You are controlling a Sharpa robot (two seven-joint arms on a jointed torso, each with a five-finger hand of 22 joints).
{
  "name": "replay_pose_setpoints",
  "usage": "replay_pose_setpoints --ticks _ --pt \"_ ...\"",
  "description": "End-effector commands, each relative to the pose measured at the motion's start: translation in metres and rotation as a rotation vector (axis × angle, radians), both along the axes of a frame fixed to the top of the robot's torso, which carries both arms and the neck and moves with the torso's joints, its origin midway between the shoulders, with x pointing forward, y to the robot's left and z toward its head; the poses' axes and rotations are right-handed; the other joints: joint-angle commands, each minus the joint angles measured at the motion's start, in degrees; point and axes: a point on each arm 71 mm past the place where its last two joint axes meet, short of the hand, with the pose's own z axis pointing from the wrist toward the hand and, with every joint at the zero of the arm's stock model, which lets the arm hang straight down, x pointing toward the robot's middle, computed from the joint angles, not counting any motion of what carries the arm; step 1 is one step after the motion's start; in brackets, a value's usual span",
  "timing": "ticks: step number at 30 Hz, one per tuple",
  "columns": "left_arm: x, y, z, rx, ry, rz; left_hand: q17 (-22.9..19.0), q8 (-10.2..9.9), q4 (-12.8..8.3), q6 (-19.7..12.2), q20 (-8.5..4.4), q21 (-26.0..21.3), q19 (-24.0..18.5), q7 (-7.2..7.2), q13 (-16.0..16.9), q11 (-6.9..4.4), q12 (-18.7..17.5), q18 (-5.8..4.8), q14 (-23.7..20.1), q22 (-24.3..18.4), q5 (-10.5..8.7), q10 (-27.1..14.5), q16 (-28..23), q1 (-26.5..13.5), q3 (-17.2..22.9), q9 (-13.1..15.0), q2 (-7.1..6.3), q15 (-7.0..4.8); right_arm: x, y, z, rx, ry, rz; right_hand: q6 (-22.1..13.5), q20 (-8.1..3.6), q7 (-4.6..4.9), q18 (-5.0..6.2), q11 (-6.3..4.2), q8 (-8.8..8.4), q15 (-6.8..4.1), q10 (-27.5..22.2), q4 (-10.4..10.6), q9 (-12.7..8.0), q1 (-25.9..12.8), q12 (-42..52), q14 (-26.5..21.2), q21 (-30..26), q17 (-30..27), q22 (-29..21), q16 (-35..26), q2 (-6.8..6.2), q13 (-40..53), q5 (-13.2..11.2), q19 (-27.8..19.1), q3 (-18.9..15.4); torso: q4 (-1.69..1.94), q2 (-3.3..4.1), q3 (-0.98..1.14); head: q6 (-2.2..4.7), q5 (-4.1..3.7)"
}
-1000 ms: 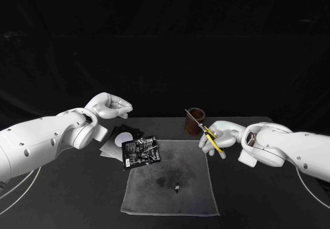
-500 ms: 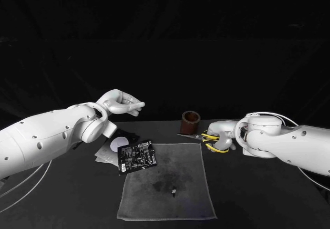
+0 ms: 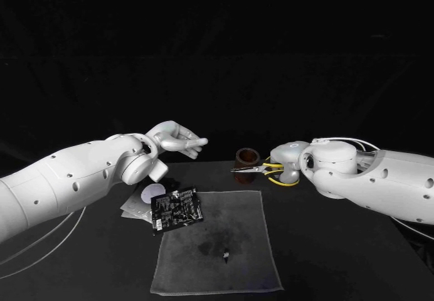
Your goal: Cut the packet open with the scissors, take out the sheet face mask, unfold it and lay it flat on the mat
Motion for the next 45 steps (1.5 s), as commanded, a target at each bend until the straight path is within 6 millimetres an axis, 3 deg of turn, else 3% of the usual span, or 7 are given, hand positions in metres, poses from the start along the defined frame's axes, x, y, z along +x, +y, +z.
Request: replay_pose_setpoints --ticks 1,6,11,18,26,38,45 --pt "0.001 -0.012 0.0 0.044 0.019 -0.063 -0.15 -0.26 -0.01 -0.11 0.15 -0.47 -0.53 0.46 0.05 0.4 -0.47 0.19 -0.43 -0.15 0.08 -0.05 -0.63 0.46 -0.78 -0.09 0.55 0.29 0.004 0.0 0.008 -0.039 -0.089 -0.025 -1.27 -1.8 0.08 8.89 -0.08 -1.01 0.61 -1.71 -0.56 -0.35 0.47 -0.23 -1.66 0.24 -0.47 0.33 -1.14 -0.64 -0.3 0.18 -3.66 0.5 0.04 -0.01 -0.09 0.13 -0.24" --pt "0.005 -0.028 0.001 0.059 0.006 -0.085 -0.41 -0.58 0.01 -0.47 0.62 -1.32 -1.78 0.61 0.01 0.65 -1.12 0.12 -1.03 -0.62 0.08 -0.48 -1.85 1.19 -2.07 -0.27 1.12 0.61 0.008 0.002 0.011 -0.032 -0.117 -0.024 -2.21 -1.38 0.28 8.98 0.26 -2.11 1.08 -3.46 -0.37 -0.7 1.27 -0.2 -3.16 0.74 -1.11 0.97 -2.48 -1.29 -0.34 0.17 -5.58 0.19 0.2 0.05 -0.05 0.22 -0.5" --pt "0.009 -0.044 0.004 0.069 -0.031 -0.098 -0.92 -1.08 0.01 -0.95 2.37 -4.99 -7.51 0.78 -0.06 1.02 -2.14 -0.41 -2.61 -2.44 0.07 -1.14 -4.24 2.22 -3.58 -0.57 1.64 1.33 0.013 0.004 0.013 -0.027 -0.143 -0.01 -3.01 -1.26 0.2 9.09 0.41 -3.0 1.85 -5.31 0.15 -0.92 1.69 -0.18 -6.31 1.05 -2.69 1.54 -4.88 -1.73 -0.39 0.14 -7.83 0.09 0.03 -0.03 -0.07 0.33 -0.21" --pt "0.008 -0.066 0.002 0.088 0.007 -0.172 -1.43 -2.04 0.13 -2.22 2.8 -5.49 -7.94 1.34 -0.27 1.66 -3.29 -0.03 -4.18 -2.79 0.08 -2.69 -6.24 1.49 -5.14 -1.0 1.6 2.03 0.006 0.021 0.017 -0.028 -0.188 0.063 -2.74 -1.25 0.28 9.1 0.46 -3.02 1.74 -5.05 -0.18 -0.86 2.75 -0.01 -5.79 1.67 -3.13 2.01 -4.9 -1.8 -0.31 0.15 -8.24 0.07 -0.05 0.02 0.04 0.48 0.12" --pt "-0.003 -0.09 -0.003 0.123 0.09 -0.301 -1.98 -2.85 0.25 -3.26 2.91 -6.18 -8.58 1.8 -0.32 2.27 -3.75 -0.23 -5.6 -3.27 0.09 -4.32 -8.7 -0.59 -9.8 -1.45 1.38 2.76 -0.008 0.049 0.02 -0.044 -0.212 0.151 -2.73 -1.2 0.21 9.07 0.41 -3.08 1.67 -5.07 -0.21 -0.87 2.92 -0.04 -5.78 1.9 -3.3 2.17 -4.99 -1.89 -0.33 0.14 -8.33 0.02 0.07 -0.03 0.09 0.47 0.07" --pt "-0.014 -0.099 -0.005 0.122 0.157 -0.387 -1.4 -2.54 0.04 -2.4 2.8 -5.71 -7.36 1.41 -0.14 1.8 -3.26 0.12 -2.99 -3.2 0.05 -3.47 -8.41 1.69 -9.21 -1.45 4.07 2.1 -0.013 0.064 0.021 -0.064 -0.22 0.191 -2.8 -1.18 0.19 9.09 0.38 -3.18 1.64 -5.18 -0.22 -0.89 3.09 -0.09 -5.86 2.11 -3.48 2.32 -5.12 -1.89 -0.35 0.14 -8.39 0.03 0.09 -0.05 -0.11 0.39 -0.04" --pt "-0.018 -0.099 -0.007 0.106 0.2 -0.417 0.79 -1.5 -0.09 0.02 1.82 -3.23 -3.29 0.49 0.35 0.52 -2.15 0.42 2.18 -2.14 0.04 -0.06 -5.54 3.43 -8.99 -1.16 5.74 0.42 -0.013 0.066 0.021 -0.07 -0.226 0.2 -2.74 -1.15 0.18 9.08 0.37 -3.18 1.61 -5.14 -0.18 -0.88 3.16 -0.06 -5.85 2.18 -3.55 2.37 -5.15 -1.83 -0.34 0.14 -8.43 0.04 0.15 -0.03 -0.16 0.28 -0.03"
